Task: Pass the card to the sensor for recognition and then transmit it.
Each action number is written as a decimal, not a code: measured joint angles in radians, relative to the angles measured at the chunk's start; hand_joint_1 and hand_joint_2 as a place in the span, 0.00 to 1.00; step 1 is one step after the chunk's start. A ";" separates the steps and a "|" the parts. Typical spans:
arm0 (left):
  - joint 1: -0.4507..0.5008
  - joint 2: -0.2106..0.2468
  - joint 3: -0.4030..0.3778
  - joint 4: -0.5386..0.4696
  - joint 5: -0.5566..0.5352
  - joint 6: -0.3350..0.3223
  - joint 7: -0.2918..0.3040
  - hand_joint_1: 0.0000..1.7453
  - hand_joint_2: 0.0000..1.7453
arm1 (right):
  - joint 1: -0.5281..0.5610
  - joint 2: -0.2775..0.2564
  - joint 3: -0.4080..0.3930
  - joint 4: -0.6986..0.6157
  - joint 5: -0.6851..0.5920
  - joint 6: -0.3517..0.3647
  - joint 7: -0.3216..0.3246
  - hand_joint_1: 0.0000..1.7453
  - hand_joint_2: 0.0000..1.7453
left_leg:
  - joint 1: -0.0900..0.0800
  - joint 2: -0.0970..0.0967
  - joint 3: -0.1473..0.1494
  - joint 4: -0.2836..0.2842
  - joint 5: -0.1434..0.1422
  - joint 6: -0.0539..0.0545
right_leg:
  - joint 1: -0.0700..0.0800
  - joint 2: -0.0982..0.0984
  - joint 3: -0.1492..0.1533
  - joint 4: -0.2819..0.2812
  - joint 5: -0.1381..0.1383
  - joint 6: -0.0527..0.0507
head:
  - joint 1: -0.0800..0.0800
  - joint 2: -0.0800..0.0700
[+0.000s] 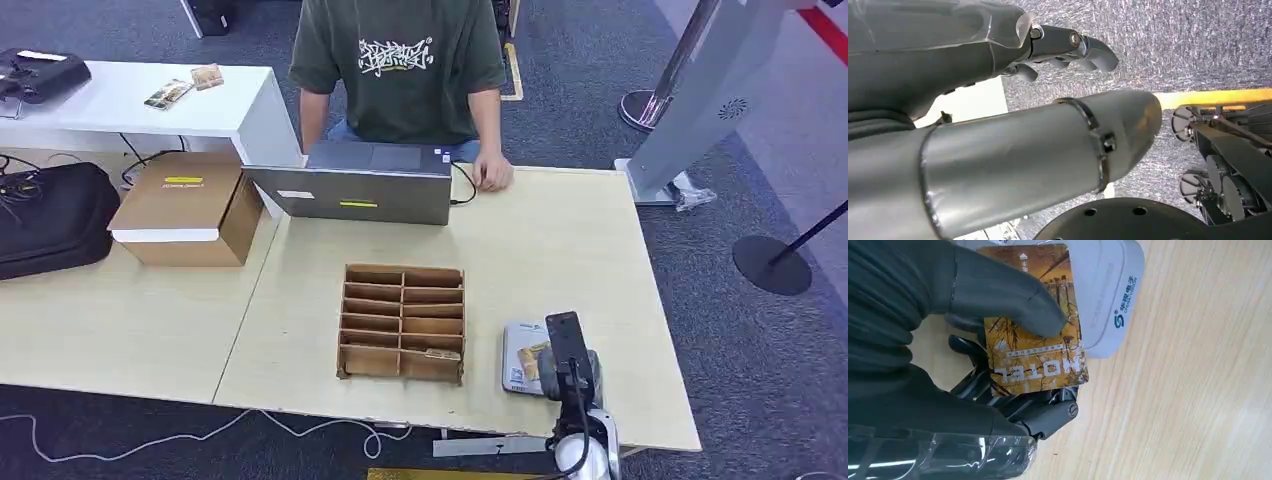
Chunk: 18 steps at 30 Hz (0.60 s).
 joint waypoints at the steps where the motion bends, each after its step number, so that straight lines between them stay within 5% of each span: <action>1: 0.000 0.000 0.000 0.000 -0.001 0.000 0.001 0.00 0.00 | -0.006 0.000 0.000 0.006 0.003 0.003 0.002 1.00 1.00 | 0.000 0.000 0.000 0.000 0.000 0.000 | 0.000 0.000 0.000 0.000 0.000 0.000 | 0.000 0.000; 18: -0.005 0.008 0.000 0.000 -0.009 0.002 0.012 0.00 0.00 | -0.043 -0.001 -0.008 0.053 0.017 0.018 0.006 1.00 1.00 | 0.000 0.002 0.004 0.000 0.000 0.000 | 0.000 0.001 0.003 0.000 0.000 0.000 | 0.000 0.000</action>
